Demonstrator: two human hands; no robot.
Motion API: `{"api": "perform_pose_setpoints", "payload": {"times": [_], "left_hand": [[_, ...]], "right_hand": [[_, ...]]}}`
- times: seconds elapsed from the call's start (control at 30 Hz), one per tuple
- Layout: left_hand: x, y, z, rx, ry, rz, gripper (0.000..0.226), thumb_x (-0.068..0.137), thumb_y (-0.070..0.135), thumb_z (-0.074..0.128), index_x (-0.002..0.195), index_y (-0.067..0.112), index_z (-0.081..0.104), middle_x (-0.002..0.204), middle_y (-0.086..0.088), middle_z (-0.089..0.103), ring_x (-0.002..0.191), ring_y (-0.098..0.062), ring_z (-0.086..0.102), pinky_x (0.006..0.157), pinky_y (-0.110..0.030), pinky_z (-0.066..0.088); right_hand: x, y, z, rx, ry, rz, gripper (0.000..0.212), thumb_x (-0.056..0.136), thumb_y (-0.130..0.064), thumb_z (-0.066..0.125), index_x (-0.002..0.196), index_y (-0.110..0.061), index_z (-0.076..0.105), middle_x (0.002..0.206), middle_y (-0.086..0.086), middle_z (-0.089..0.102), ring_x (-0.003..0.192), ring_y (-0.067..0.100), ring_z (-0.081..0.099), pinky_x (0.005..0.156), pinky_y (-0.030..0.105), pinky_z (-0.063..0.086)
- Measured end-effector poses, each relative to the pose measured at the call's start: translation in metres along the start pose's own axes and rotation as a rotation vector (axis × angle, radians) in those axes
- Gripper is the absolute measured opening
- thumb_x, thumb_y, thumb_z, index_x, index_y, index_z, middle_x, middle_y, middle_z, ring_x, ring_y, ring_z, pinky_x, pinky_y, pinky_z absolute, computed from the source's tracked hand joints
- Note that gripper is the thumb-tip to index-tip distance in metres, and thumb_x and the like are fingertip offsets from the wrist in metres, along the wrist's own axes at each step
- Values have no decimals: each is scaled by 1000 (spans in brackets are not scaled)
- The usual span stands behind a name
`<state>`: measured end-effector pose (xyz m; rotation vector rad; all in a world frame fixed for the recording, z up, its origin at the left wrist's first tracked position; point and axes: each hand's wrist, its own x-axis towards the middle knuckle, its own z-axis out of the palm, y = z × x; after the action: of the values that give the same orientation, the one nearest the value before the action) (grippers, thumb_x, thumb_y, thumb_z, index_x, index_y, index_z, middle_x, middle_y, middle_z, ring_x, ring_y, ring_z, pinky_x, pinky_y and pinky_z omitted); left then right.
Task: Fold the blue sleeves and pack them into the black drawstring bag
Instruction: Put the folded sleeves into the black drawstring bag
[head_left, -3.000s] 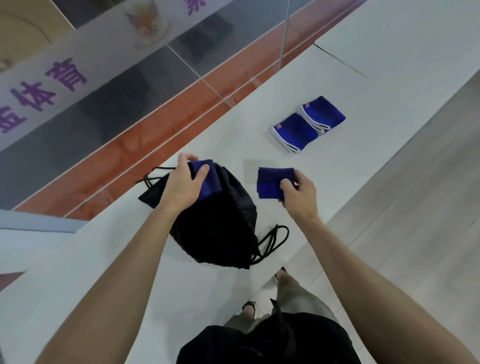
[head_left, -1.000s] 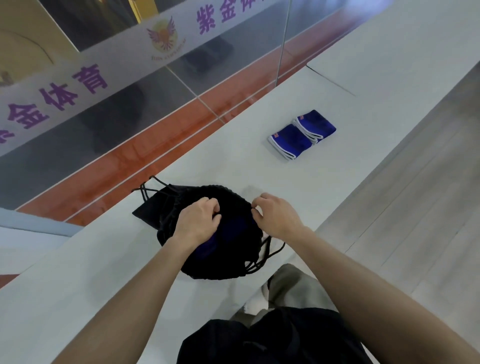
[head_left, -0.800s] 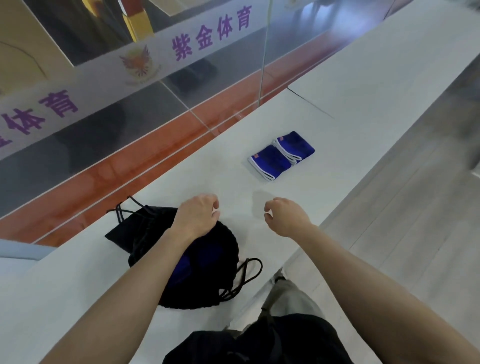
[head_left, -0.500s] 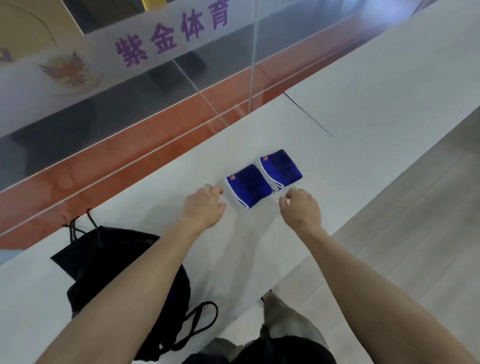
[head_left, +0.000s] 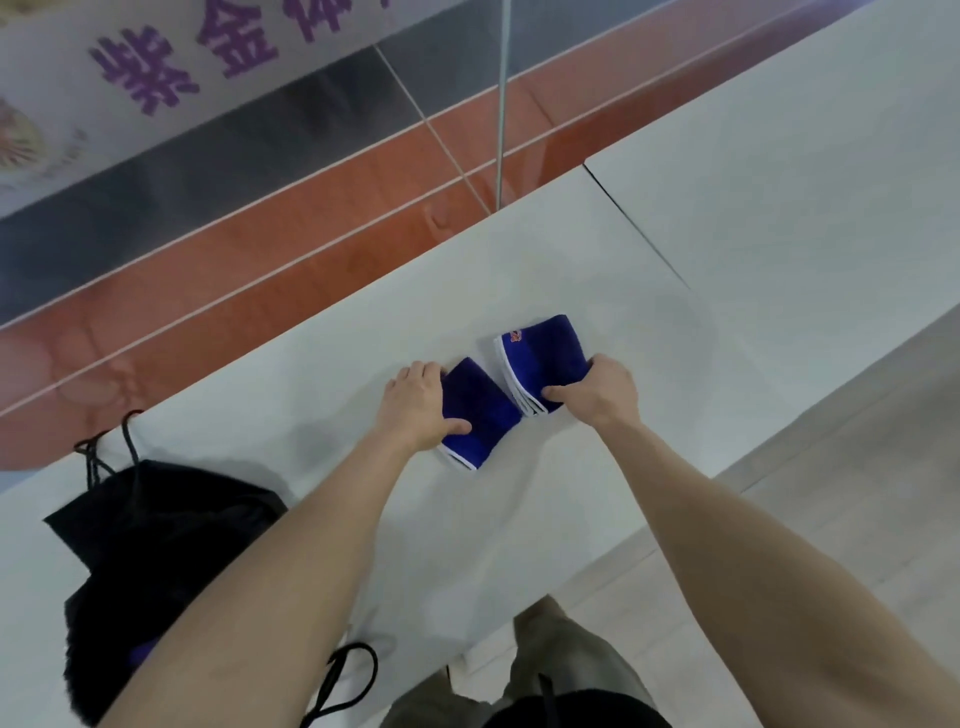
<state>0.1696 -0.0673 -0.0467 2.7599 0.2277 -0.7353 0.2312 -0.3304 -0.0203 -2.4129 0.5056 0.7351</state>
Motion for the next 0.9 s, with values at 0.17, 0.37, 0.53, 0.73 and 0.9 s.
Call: {"api": "perform_pose_setpoints", "payload": {"times": [0.17, 0.37, 0.53, 0.73, 0.9], "left_hand": [[-23, -39, 9, -242, -86, -135, 70, 73, 68, 88, 119, 21, 66, 114, 2, 67, 107, -23, 65, 84, -37, 54], [-40, -59, 5, -842, -166, -196, 27, 109, 33, 67, 130, 15, 67, 124, -5, 77, 115, -25, 75, 97, -41, 62], [-51, -56, 4, -1224, -255, -297, 34, 117, 39, 46, 140, 20, 64, 123, -11, 77, 103, -26, 73, 94, -46, 61], [-55, -52, 6, -1284, -292, -316, 59, 104, 69, 54, 139, 23, 67, 124, 0, 78, 111, -23, 73, 108, -50, 58], [-58, -51, 9, -1331, -319, -307, 57, 102, 69, 57, 139, 27, 70, 130, 1, 81, 122, -24, 76, 108, -47, 59]], "right_hand": [[-30, -2, -7, 346, -52, -74, 24, 85, -23, 75, 103, -23, 59, 102, 2, 74, 91, 26, 75, 73, 42, 62], [-66, -12, -7, 774, -467, -207, 31, 89, 0, 76, 118, -5, 64, 105, 10, 77, 94, 26, 77, 83, 44, 65], [-67, -13, 48, 418, -562, -104, 30, 91, -5, 77, 119, -14, 68, 109, 12, 79, 98, 30, 78, 78, 42, 67], [-65, -15, 76, 324, -392, -129, 21, 95, -17, 77, 113, -21, 68, 105, 8, 80, 98, 28, 76, 82, 41, 61], [-68, -15, 85, 379, -368, -69, 20, 92, -22, 82, 107, -21, 68, 99, 7, 80, 85, 26, 74, 73, 36, 57]]}}
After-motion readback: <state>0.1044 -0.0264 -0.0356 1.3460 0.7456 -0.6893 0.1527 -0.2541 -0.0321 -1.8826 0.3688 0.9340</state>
